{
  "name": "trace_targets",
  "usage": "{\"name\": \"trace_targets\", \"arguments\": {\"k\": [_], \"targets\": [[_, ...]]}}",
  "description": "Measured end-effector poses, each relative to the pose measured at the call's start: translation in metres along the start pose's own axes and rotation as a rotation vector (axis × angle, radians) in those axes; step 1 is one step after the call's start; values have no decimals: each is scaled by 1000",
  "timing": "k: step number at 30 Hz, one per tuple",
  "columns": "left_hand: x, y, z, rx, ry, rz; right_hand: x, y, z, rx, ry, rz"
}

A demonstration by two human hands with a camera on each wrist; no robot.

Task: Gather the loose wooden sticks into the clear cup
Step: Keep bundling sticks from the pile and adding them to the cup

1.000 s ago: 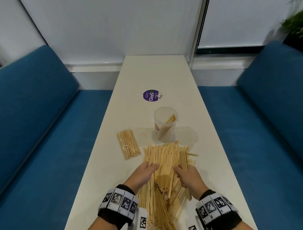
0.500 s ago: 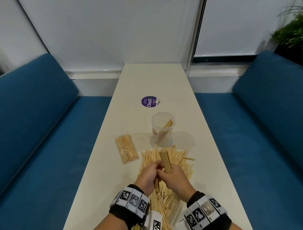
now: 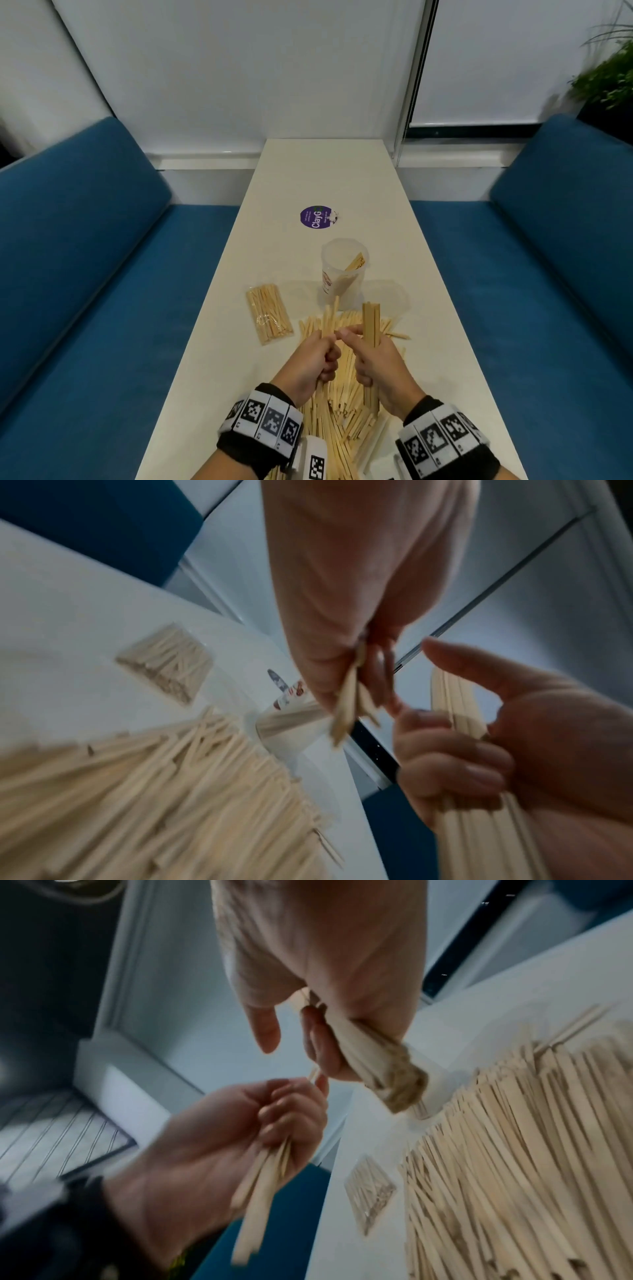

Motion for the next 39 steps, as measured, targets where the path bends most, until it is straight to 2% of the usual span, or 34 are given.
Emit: {"name": "trace_targets", "arguments": {"k": [5,8,11,13,15,17,19,22,25,29,36,39], "targets": [[-2,-9,13,228,-128,-99,3,-2,3,-98,-40,-17],[-3,-7,14,186,-121,-89,7,3,1,-98,39,-13],[-5,-6,3,85,-58,-100,10,-1,-9,-68,164,-43],[-4,-16,-10,-70,29,-160,11,-11,-16,-43,231,-87],[-4,-31,-14,-323,89,-256,11,-20,-14,-27,250,-132],[-6,-40,-4,-558,72,-336,11,-27,-7,-32,244,-183],[-8,-39,9,-730,44,-355,9,-30,3,-8,217,-235],[-10,-31,20,-853,20,-348,4,-33,17,77,136,-292],[-10,-32,19,-861,27,-360,-2,-39,21,128,101,-306],[-8,-36,17,-851,33,-366,-1,-36,20,144,117,-254],[-6,-18,21,-842,5,-211,0,-39,17,42,111,-228],[-9,-11,16,-653,-63,-146,2,-45,6,84,119,-224]]}}
Point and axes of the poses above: each hand's wrist, its own x-axis towards the middle knuckle, its own z-axis out of the palm, y = z × x, the point moved 6 cm from there along x, towards the middle knuckle, and after that the axes turned 3 degrees about -y, right-handed, at the moved point
